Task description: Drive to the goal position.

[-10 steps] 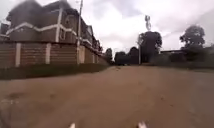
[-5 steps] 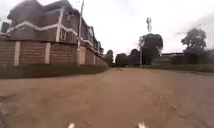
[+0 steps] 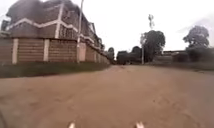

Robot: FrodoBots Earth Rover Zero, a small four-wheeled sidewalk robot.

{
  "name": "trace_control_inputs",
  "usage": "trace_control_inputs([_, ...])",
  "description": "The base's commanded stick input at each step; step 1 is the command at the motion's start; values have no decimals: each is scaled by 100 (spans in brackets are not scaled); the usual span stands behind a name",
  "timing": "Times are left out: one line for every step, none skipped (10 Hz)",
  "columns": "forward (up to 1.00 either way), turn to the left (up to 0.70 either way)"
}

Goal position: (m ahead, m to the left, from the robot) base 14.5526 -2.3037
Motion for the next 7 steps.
trace_control_inputs([70, 0])
trace_control_inputs([70, 0])
trace_control_inputs([70, 0])
trace_control_inputs([70, -35])
trace_control_inputs([70, -35])
trace_control_inputs([70, -35])
trace_control_inputs([70, -35])
